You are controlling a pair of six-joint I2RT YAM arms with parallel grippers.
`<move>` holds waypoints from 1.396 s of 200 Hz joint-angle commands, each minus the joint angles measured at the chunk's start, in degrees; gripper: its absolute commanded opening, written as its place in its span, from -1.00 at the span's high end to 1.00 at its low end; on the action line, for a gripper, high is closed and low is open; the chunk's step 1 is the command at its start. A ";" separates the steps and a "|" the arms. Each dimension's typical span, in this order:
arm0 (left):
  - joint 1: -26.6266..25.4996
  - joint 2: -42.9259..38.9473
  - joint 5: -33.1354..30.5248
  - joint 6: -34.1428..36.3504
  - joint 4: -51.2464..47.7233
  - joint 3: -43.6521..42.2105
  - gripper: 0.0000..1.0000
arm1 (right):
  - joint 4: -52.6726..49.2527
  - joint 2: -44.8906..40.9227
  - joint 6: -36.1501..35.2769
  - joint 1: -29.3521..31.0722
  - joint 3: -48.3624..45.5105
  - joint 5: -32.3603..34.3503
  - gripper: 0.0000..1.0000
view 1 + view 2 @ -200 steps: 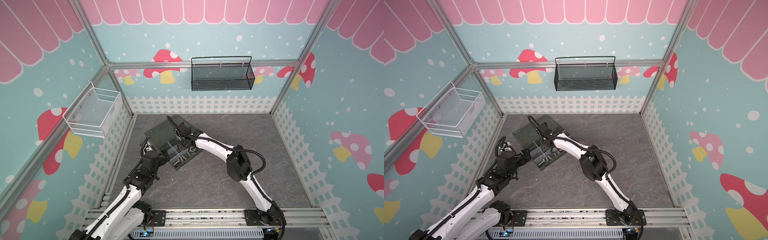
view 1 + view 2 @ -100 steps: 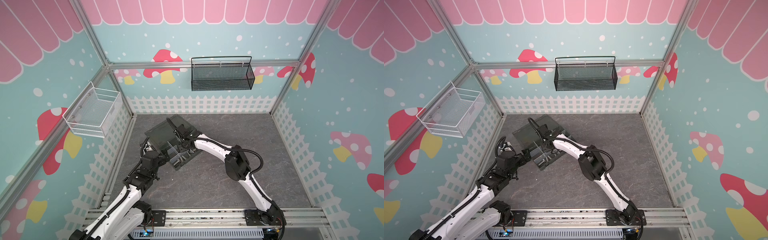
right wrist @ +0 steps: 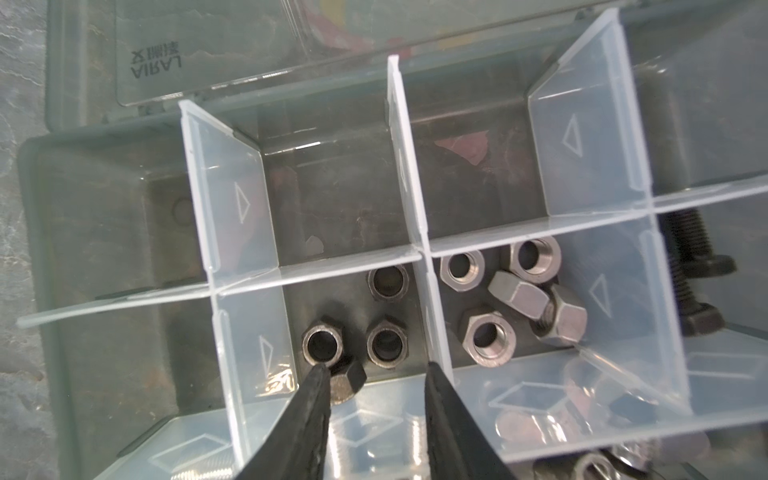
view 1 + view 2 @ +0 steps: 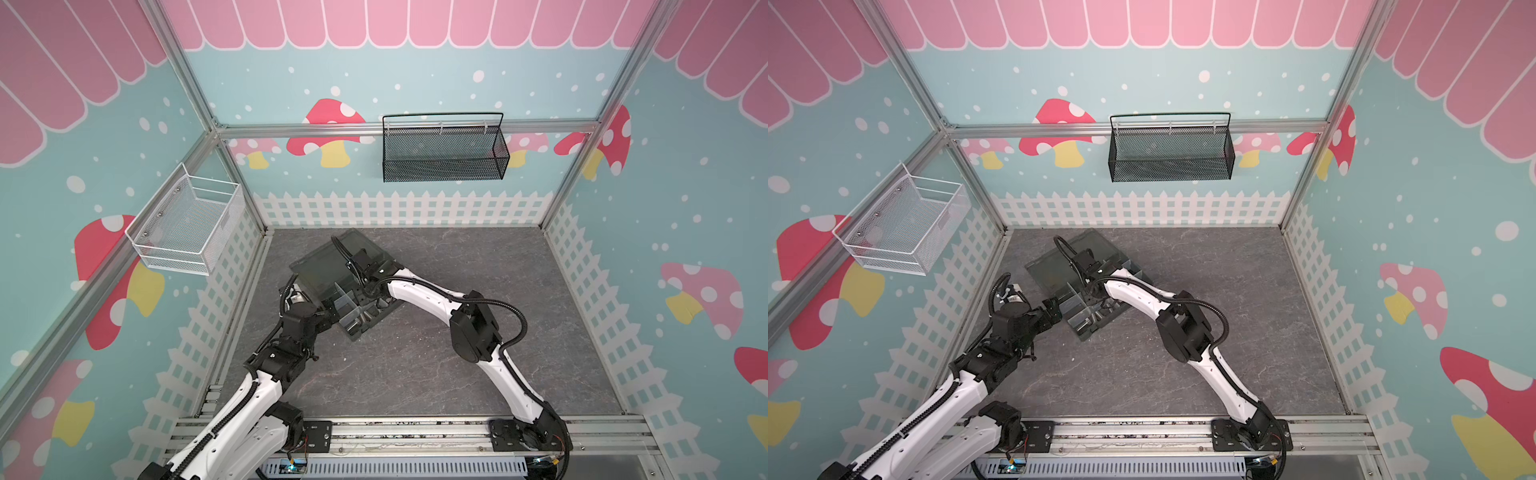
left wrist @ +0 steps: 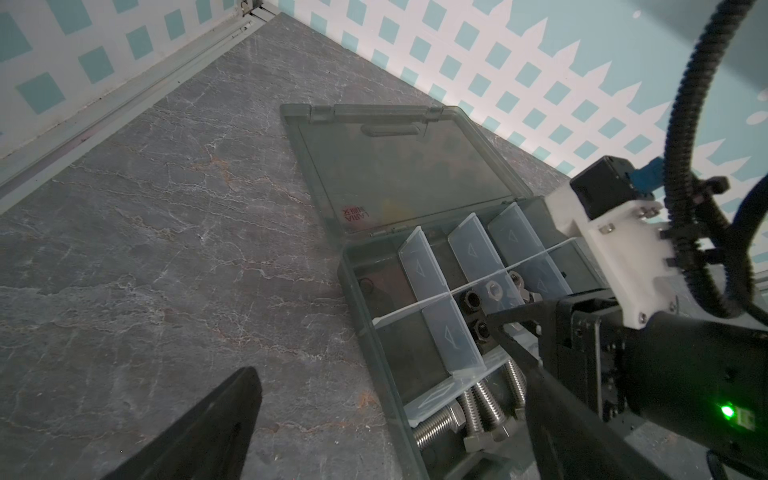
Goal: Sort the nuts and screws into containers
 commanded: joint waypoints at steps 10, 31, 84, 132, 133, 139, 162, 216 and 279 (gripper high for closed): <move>0.50 -2.10 -1.09 0.03 -1.71 0.13 -1.00 | -1.89 -6.21 0.43 -0.14 -0.45 3.96 0.11; 0.50 -2.86 -1.71 0.24 -2.34 0.01 -0.99 | -1.83 -9.16 1.23 -0.14 -2.84 6.62 0.02; 0.59 -3.57 -2.07 0.60 -2.57 -0.08 -1.00 | 2.52 -20.65 4.84 -0.89 -17.04 14.90 -0.97; 0.67 -4.14 -2.07 0.77 -2.79 -0.06 -1.00 | 5.66 -31.74 8.49 -3.68 -30.14 19.14 -0.96; 0.67 -4.16 -2.11 0.77 -2.83 -0.05 -1.00 | 5.75 -31.90 8.55 -3.71 -30.51 19.22 -0.96; 0.66 -4.26 -2.16 0.86 -2.87 -0.06 -1.00 | 6.06 -33.46 9.37 -4.26 -32.30 19.94 -0.96; 0.74 -4.46 -2.89 1.21 -2.92 -0.21 -0.99 | 8.93 -39.89 12.08 -7.02 -40.39 21.45 -0.96; 0.90 -3.97 -5.02 2.51 -1.84 -0.52 -1.00 | 17.80 -55.99 14.96 -15.02 -58.78 25.48 -0.96; 1.19 -3.22 -9.10 5.99 3.22 -2.34 -1.00 | 29.90 -72.29 7.93 -15.67 -75.88 44.10 -0.96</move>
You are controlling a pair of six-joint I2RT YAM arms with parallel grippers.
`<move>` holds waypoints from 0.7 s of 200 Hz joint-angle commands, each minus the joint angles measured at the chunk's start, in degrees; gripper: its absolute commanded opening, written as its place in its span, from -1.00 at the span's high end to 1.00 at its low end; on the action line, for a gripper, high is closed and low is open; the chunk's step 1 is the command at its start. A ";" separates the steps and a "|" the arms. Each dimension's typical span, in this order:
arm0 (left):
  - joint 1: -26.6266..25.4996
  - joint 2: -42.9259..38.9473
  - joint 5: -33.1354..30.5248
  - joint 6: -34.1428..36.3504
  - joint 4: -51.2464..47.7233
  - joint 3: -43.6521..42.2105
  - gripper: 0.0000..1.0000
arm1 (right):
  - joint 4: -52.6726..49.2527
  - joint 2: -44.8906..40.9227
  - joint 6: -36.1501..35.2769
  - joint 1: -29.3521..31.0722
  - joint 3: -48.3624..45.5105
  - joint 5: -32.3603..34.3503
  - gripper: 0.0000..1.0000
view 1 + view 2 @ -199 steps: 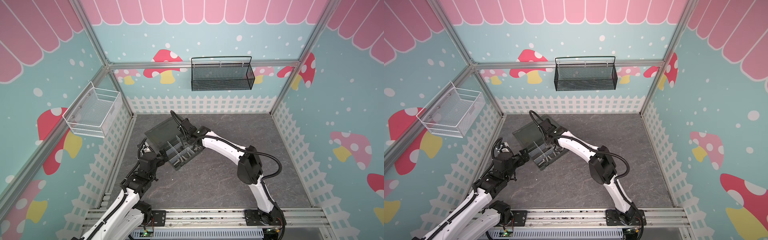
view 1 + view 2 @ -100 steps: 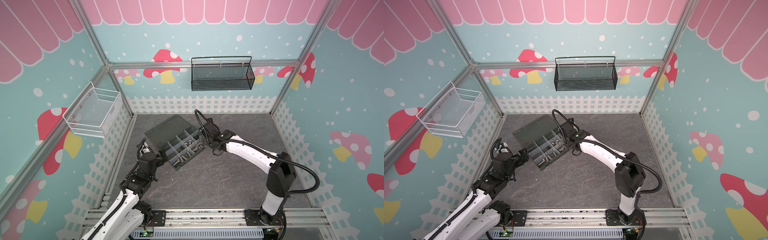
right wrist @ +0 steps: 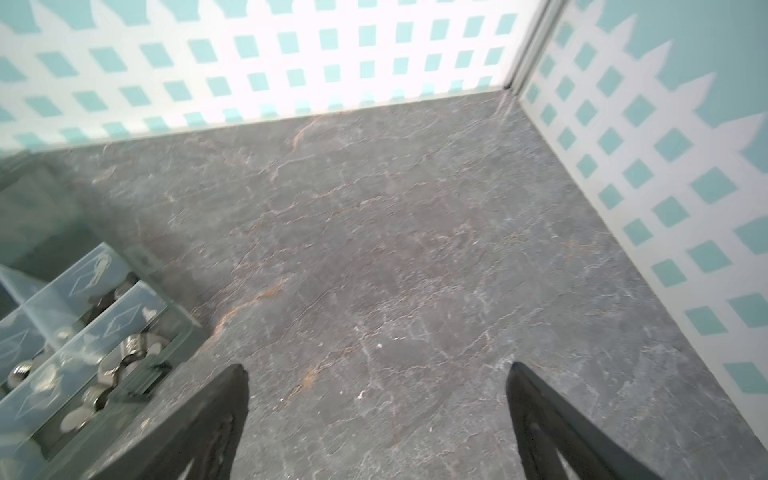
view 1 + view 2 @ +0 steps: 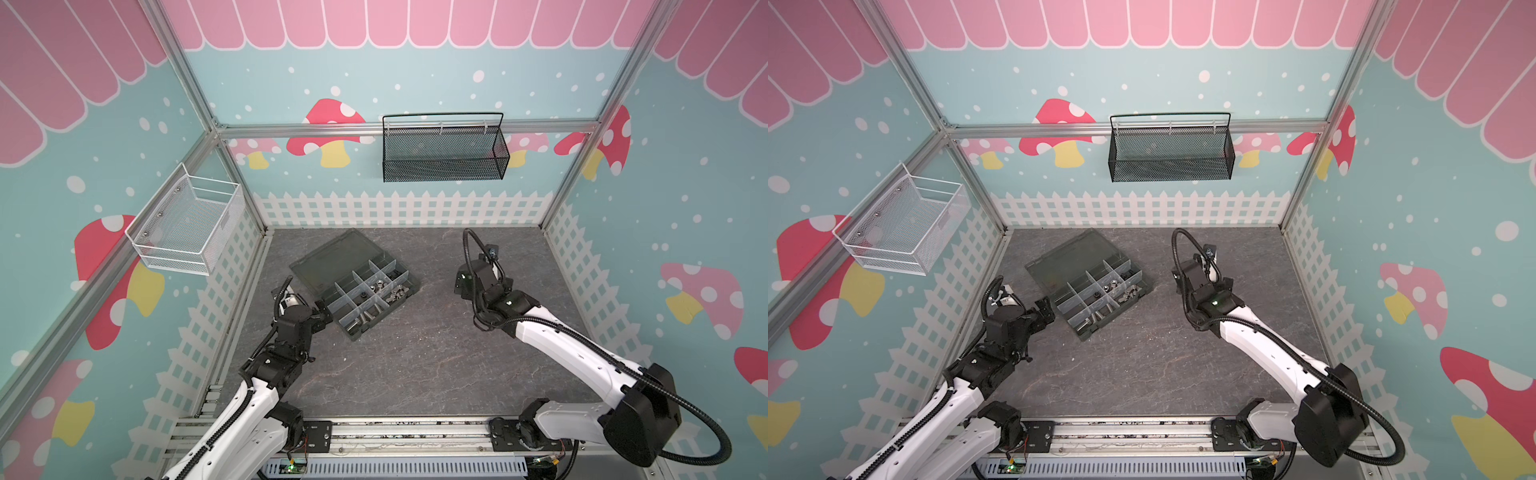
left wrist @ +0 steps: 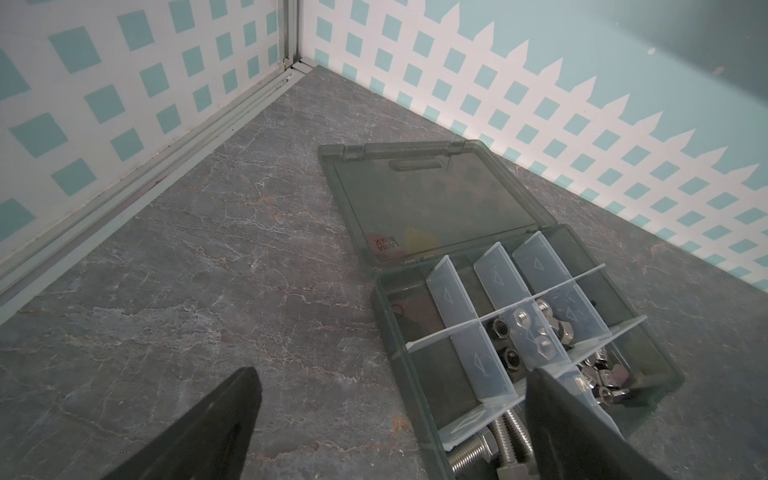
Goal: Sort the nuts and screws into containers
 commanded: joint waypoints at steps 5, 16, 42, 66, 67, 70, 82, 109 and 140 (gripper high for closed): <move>0.55 0.40 -3.66 2.69 4.07 -1.57 -1.00 | 10.80 -6.61 -5.12 -0.05 -8.49 11.74 -0.96; 0.66 0.69 -4.46 3.69 5.76 -2.25 -0.99 | 16.38 -9.74 -8.18 -0.16 -13.34 13.70 -0.96; 1.17 1.94 -6.52 6.93 11.92 -4.15 -1.00 | 28.09 -16.52 -15.14 -1.85 -23.60 14.28 -0.96; 2.70 3.89 -8.40 9.55 19.06 -6.30 -1.00 | 31.88 -21.16 -16.75 -5.91 -29.72 10.67 -0.96; 2.82 3.96 -8.40 9.69 19.25 -6.33 -1.00 | 32.04 -21.34 -16.79 -6.16 -29.94 10.55 -0.96; 3.26 4.18 -8.03 10.27 20.41 -6.60 -0.99 | 32.51 -21.80 -16.94 -6.70 -30.71 10.22 -0.96; 4.77 5.10 -7.03 12.30 25.89 -7.95 -1.00 | 35.41 -23.58 -18.04 -8.79 -33.57 9.42 -0.96; 8.20 9.06 -5.29 17.25 36.07 -9.95 -1.00 | 45.31 -25.47 -22.81 -12.65 -39.99 6.77 -0.96; 12.64 16.63 -1.57 20.17 44.88 -11.98 -0.99 | 57.91 -24.31 -27.61 -16.19 -46.04 1.35 -0.96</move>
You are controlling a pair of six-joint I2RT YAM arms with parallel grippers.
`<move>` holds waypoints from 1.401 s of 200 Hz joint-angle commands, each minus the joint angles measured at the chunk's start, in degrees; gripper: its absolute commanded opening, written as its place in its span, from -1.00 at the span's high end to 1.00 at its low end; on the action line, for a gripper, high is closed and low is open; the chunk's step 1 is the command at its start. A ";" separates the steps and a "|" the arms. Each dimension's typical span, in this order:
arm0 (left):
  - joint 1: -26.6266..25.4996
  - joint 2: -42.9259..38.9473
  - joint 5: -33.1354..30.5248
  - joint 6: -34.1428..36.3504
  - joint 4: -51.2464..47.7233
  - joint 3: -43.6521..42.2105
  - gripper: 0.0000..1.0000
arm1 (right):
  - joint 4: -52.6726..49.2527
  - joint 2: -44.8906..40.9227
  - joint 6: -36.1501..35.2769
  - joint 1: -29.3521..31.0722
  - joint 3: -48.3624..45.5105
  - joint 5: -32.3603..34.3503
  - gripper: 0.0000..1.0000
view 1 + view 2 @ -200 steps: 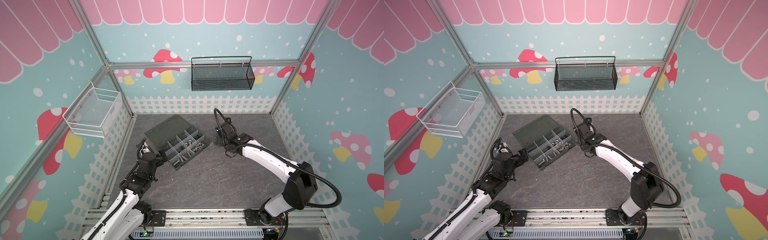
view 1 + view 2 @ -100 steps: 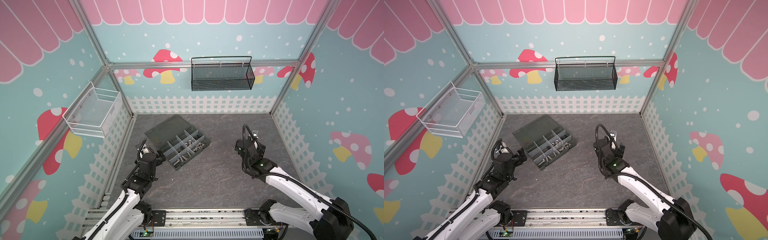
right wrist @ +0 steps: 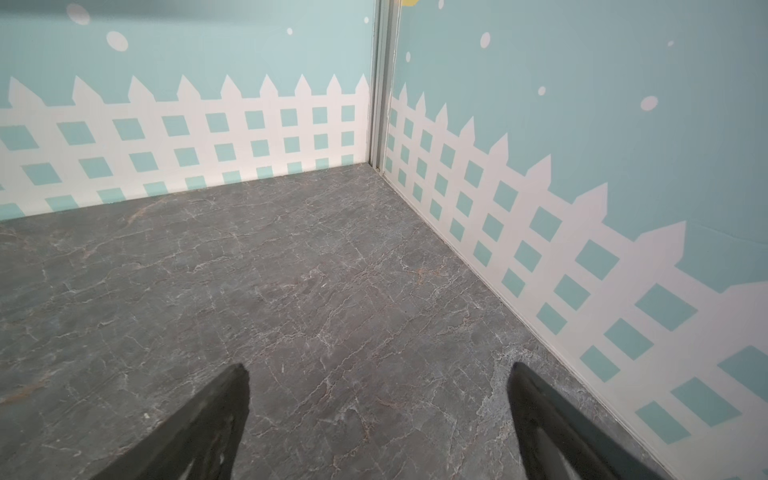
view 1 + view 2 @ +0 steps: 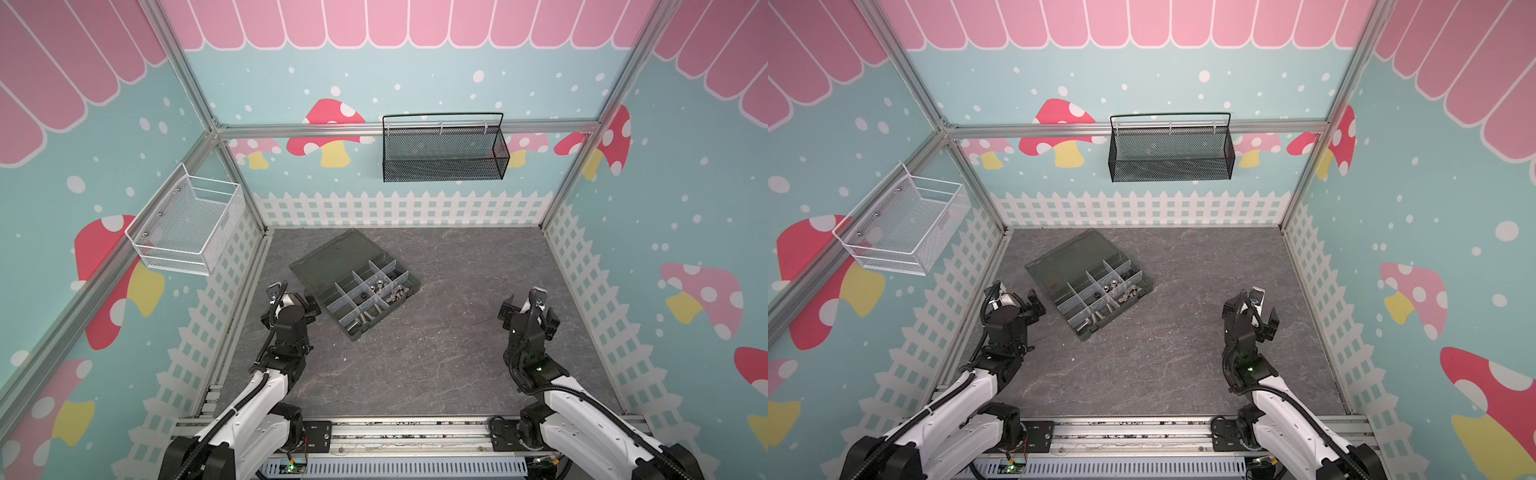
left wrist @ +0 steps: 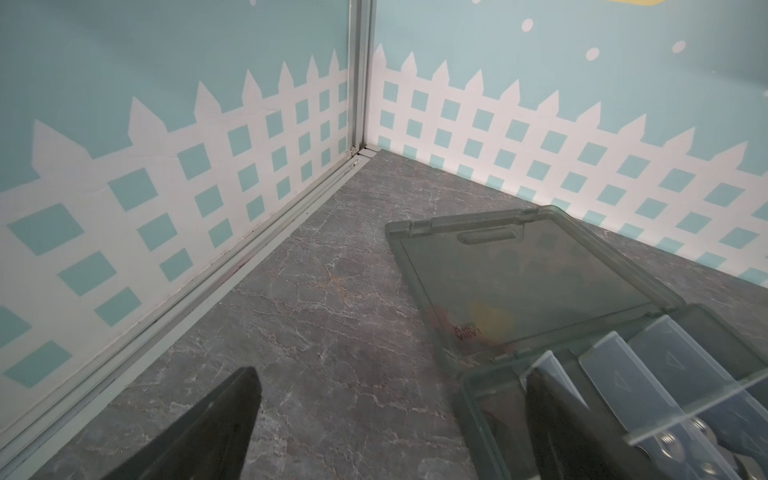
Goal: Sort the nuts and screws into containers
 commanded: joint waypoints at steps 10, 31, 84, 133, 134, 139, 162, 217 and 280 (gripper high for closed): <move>4.08 7.48 4.86 5.26 16.83 -3.86 -0.99 | 15.32 2.03 -5.54 -3.86 -3.66 -6.80 -0.96; 5.99 12.33 9.30 6.60 25.63 -5.41 -0.99 | 17.10 6.42 -5.35 -7.34 -3.10 -10.52 -0.96; 7.86 27.91 18.06 9.43 44.06 -4.38 -1.00 | 29.41 14.96 -6.57 -13.28 -4.08 -18.36 -0.96; 13.24 34.31 30.46 7.13 50.23 -3.96 -1.00 | 38.38 19.07 -8.80 -17.56 -5.60 -25.72 -0.98; 13.33 34.56 31.04 7.11 50.50 -3.95 -1.00 | 38.58 19.14 -8.80 -17.65 -5.67 -25.88 -0.98; 14.08 35.22 33.36 6.98 51.03 -3.66 -1.00 | 39.46 19.48 -8.80 -18.09 -5.99 -26.52 -0.98; 14.17 33.50 36.77 8.45 44.40 -1.40 -1.00 | 42.99 21.98 -8.54 -19.73 -7.16 -28.16 -0.98; 12.54 33.37 35.38 10.51 36.27 2.30 -1.00 | 55.86 29.97 -10.78 -21.91 -9.16 -33.18 -0.97; 12.00 33.50 34.35 10.78 35.64 2.65 -1.00 | 57.78 39.91 -14.72 -23.02 -5.22 -46.06 -0.96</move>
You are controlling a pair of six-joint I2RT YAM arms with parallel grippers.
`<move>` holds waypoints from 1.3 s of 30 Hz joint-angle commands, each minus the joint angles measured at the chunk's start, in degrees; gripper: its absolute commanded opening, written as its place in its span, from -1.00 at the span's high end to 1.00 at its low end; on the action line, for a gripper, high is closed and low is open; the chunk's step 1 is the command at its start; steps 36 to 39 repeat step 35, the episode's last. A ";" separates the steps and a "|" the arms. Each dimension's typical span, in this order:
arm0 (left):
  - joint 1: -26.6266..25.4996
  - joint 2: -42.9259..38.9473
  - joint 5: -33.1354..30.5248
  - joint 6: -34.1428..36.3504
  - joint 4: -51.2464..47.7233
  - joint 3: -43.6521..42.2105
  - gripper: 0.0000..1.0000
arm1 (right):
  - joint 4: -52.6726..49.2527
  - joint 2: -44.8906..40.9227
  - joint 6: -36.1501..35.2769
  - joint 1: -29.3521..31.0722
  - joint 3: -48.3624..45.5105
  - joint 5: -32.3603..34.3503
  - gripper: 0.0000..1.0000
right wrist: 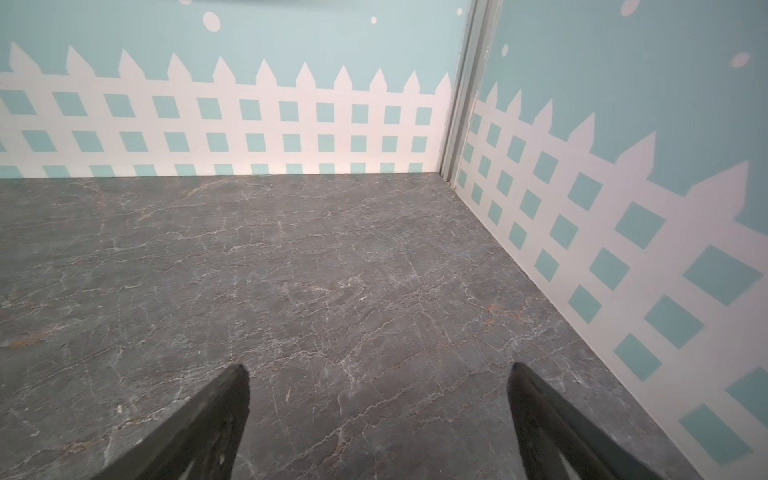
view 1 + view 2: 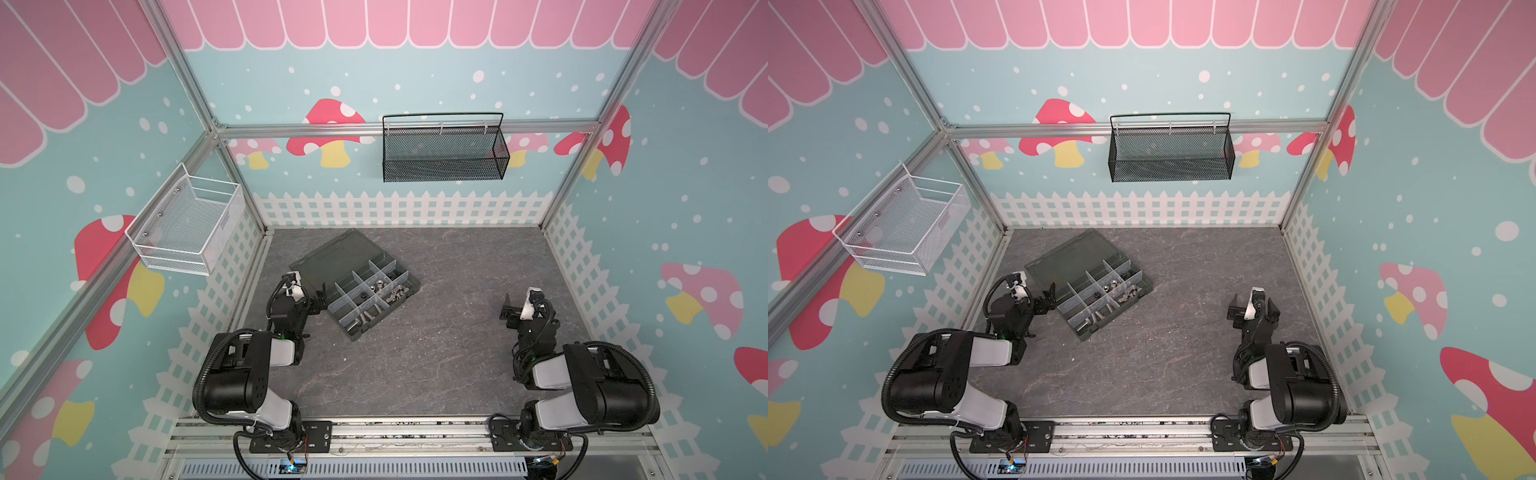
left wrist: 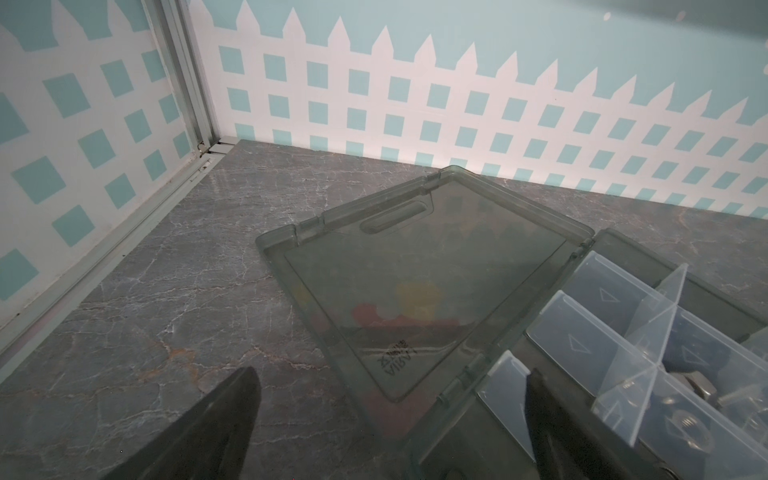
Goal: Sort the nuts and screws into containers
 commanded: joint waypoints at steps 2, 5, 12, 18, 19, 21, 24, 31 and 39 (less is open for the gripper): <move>-0.21 -0.53 -0.42 1.44 -0.76 1.22 -1.00 | -0.91 1.49 -4.23 -0.54 4.47 -9.06 -0.96; -0.30 -0.62 -0.20 1.59 -1.08 1.36 -1.00 | -3.43 2.16 -7.48 -0.64 6.25 -17.02 -0.96; -0.64 -0.62 -0.58 1.81 -1.83 1.74 -1.00 | -2.32 2.26 -7.55 -0.81 5.84 -17.48 -0.96; -0.82 -0.53 0.86 2.65 -2.64 2.21 -1.00 | -2.32 2.26 -7.67 -0.81 5.80 -17.43 -0.96; -1.01 -0.55 1.36 3.10 -2.93 2.39 -1.00 | -2.31 2.26 -7.65 -0.81 5.84 -17.45 -0.96; -1.38 -0.53 2.05 3.83 -3.37 2.53 -1.00 | -2.31 2.25 -7.66 -0.81 5.84 -17.47 -0.96; -1.49 -0.55 1.96 3.87 -3.36 2.53 -0.99 | -2.26 2.24 -7.60 -0.84 5.82 -17.47 -0.96; -1.51 -0.49 1.94 3.89 -3.47 2.63 -1.00 | -2.33 2.26 -7.60 -0.81 5.84 -17.47 -0.96; -1.44 -0.53 1.94 3.87 -3.38 2.62 -0.99 | -2.33 2.26 -7.66 -0.81 5.83 -17.47 -0.96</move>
